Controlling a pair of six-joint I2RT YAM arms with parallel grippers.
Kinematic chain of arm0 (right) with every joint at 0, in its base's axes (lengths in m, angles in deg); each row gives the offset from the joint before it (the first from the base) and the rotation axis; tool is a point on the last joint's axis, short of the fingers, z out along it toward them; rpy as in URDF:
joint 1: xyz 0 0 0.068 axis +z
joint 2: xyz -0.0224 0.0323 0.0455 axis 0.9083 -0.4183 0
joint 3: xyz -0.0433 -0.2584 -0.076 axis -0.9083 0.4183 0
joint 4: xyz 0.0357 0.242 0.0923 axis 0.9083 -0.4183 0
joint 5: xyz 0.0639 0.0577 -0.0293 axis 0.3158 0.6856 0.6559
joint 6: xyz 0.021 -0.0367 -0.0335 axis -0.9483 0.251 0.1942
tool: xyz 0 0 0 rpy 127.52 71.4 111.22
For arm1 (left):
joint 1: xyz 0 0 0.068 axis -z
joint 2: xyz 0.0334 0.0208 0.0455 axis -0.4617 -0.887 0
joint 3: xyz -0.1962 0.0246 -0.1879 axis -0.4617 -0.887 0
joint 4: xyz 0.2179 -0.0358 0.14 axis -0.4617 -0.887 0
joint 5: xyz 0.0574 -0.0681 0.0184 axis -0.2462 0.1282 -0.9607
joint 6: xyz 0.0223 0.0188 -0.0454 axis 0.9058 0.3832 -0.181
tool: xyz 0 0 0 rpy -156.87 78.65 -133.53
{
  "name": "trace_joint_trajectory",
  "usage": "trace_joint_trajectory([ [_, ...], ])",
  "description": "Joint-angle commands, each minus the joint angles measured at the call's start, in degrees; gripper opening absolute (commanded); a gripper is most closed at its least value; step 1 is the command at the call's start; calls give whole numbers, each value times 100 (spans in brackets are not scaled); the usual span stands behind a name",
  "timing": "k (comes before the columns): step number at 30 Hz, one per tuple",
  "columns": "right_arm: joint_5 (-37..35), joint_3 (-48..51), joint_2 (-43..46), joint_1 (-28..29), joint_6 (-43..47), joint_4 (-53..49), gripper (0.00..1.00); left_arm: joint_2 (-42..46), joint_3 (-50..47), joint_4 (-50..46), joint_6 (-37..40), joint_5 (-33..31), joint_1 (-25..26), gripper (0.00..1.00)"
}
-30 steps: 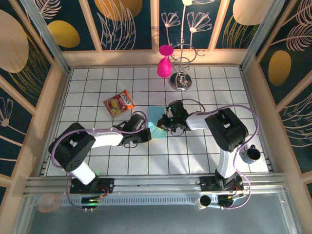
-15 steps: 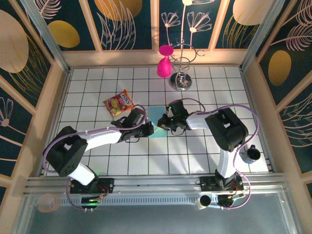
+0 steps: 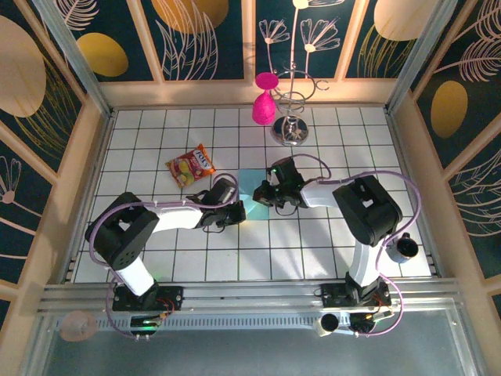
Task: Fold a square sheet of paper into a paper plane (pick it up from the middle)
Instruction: Fold the triangle a second time at the center of the table.
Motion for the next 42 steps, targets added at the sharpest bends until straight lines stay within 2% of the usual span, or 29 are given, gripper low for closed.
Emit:
trace_joint_trajectory([
  [1,-161,-155,117,223,128,-14,0,-79,-143,-168,-131,-33,-34,0],
  [9,-92,-132,-193,446,66,-62,0,-85,-182,-226,-164,-31,-36,0],
  [15,-47,-312,-474,396,281,-360,0,-79,-228,-243,-225,-31,-35,0],
  [18,2,-321,-543,214,412,-417,0,-81,-293,-287,-270,-23,-30,0],
  [28,-98,-201,-395,-958,634,-409,0,-68,-756,-132,-331,171,-31,0],
  [35,-105,41,348,-977,303,-72,1,259,-101,4,-97,268,-37,0],
  [39,-75,513,897,-944,-95,249,11,482,268,235,-76,148,-47,18],
  [42,-87,870,1191,-875,-501,535,20,424,361,364,-54,-52,-120,24],
])
